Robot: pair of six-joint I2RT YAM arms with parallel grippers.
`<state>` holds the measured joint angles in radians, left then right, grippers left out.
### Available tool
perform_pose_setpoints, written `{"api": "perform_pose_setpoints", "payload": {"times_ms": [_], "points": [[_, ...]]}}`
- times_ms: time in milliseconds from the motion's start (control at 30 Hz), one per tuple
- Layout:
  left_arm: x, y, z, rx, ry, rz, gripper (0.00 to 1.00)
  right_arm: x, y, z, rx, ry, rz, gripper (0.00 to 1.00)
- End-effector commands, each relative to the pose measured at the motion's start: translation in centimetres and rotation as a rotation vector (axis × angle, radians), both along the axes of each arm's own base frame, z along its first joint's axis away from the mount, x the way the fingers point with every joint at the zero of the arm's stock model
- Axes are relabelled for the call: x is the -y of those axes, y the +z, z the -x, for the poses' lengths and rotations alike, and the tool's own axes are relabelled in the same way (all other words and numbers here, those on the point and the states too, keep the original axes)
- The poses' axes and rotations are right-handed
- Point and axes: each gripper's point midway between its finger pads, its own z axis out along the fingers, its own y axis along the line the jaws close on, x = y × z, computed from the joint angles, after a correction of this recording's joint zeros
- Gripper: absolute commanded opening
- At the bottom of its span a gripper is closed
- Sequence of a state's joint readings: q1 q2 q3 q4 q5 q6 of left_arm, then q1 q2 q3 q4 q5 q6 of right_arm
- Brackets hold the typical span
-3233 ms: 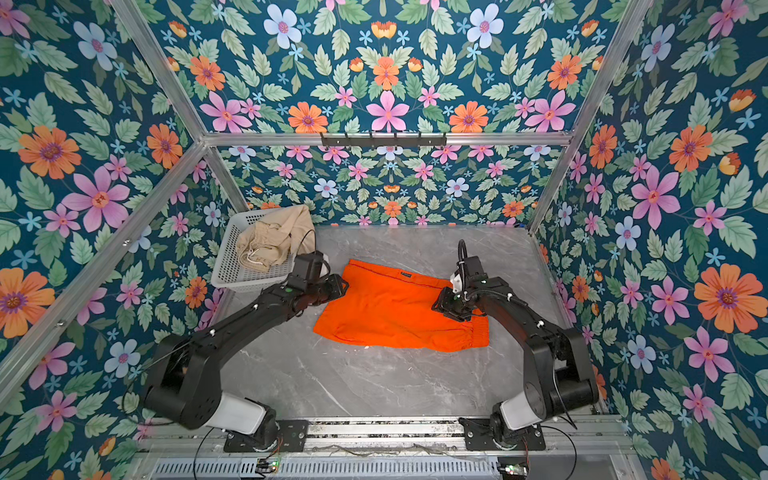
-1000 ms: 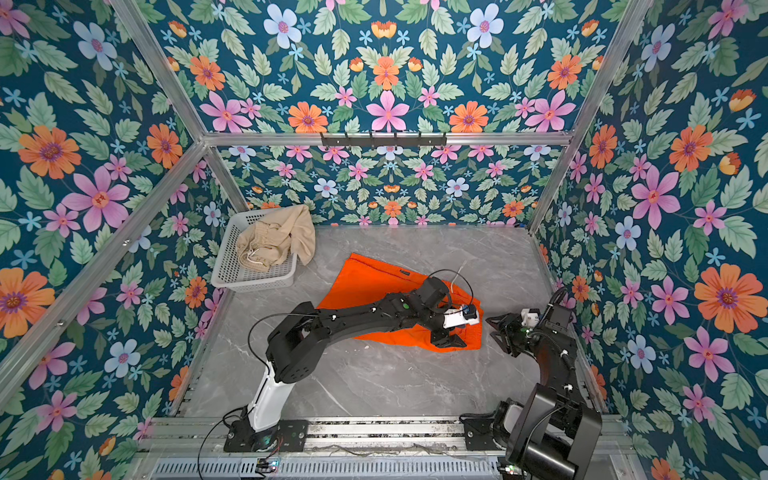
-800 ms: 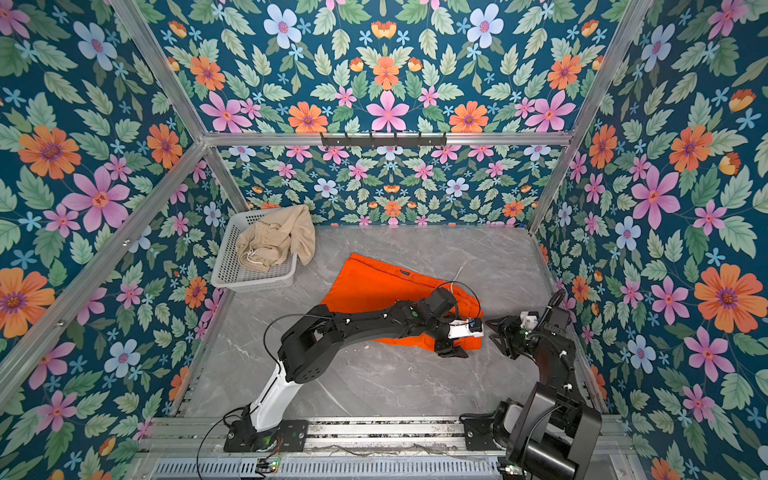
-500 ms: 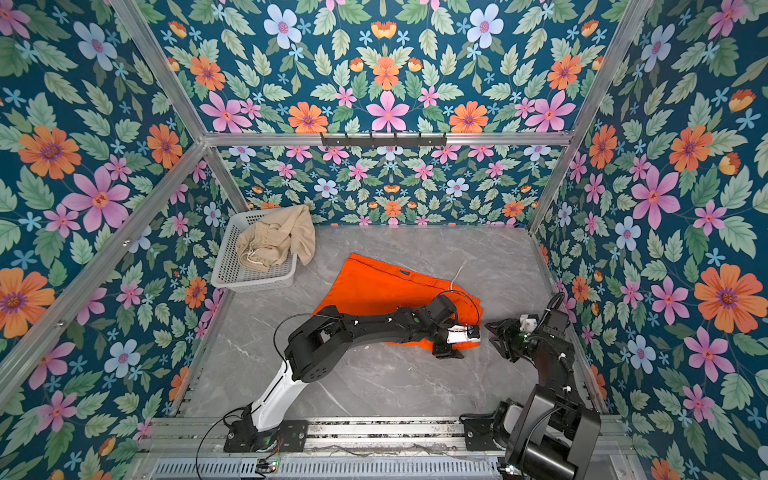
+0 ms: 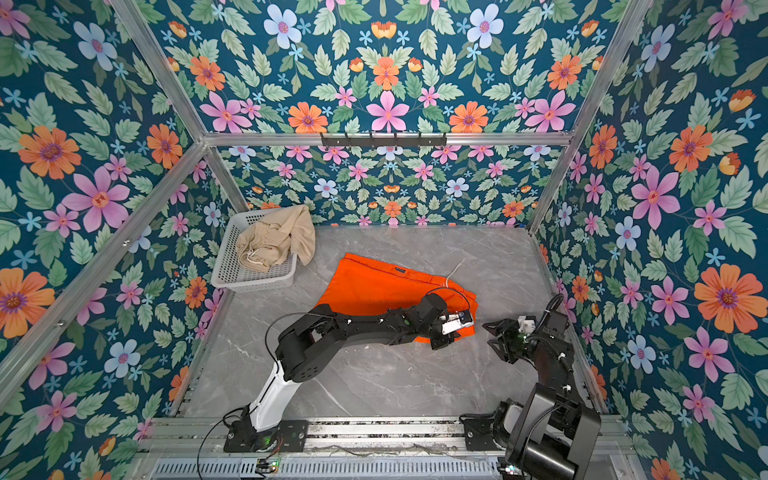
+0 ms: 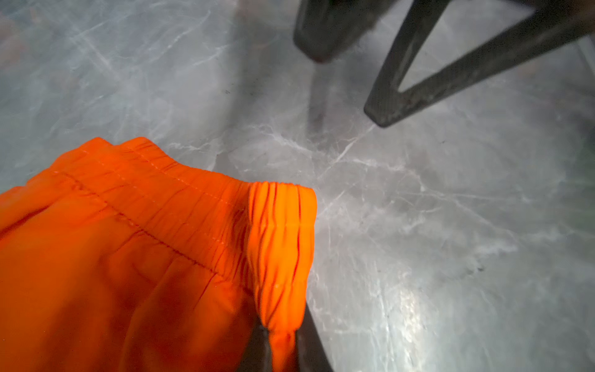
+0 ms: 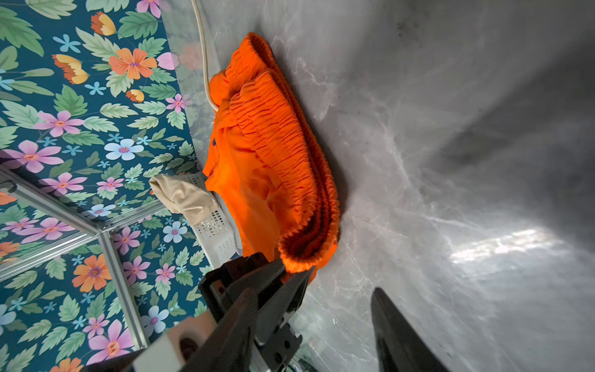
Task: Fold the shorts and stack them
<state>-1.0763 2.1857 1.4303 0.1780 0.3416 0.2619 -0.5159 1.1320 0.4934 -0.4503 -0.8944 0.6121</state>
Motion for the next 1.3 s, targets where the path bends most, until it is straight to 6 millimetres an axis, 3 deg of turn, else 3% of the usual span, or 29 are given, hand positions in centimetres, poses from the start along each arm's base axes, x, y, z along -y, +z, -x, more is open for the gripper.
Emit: {"api": "perform_pose_setpoints", "payload": {"times_ms": [0, 200, 367, 800, 1067, 1167, 1267], "points": [[0.7, 3.6, -0.1, -0.064, 0.016, 0.166, 0.08, -1.1, 1.1, -0.4, 0.027, 0.007, -0.121, 0.63], [0.0, 5.1, -0.1, -0.098, 0.021, 0.253, 0.08, -2.6, 1.6, -1.2, 0.042, 0.026, -0.191, 0.68], [0.0, 5.4, 0.2, -0.118, 0.008, 0.279, 0.07, -3.9, 0.9, -1.9, -0.002, 0.045, -0.209, 0.69], [-0.1, 5.0, 0.5, -0.085, -0.021, 0.245, 0.07, -4.5, 0.0, -5.1, 0.015, 0.073, -0.264, 0.69], [-0.3, 4.9, 1.1, -0.056, -0.058, 0.219, 0.07, -5.2, -1.7, -6.4, -0.020, 0.090, -0.271, 0.69], [-0.2, 4.9, 1.4, -0.049, -0.070, 0.207, 0.10, -5.7, -2.5, -6.9, -0.031, 0.104, -0.274, 0.68], [-0.4, 5.2, 1.1, -0.042, -0.051, 0.205, 0.20, -5.8, -3.0, -7.4, -0.037, 0.109, -0.270, 0.59]]}}
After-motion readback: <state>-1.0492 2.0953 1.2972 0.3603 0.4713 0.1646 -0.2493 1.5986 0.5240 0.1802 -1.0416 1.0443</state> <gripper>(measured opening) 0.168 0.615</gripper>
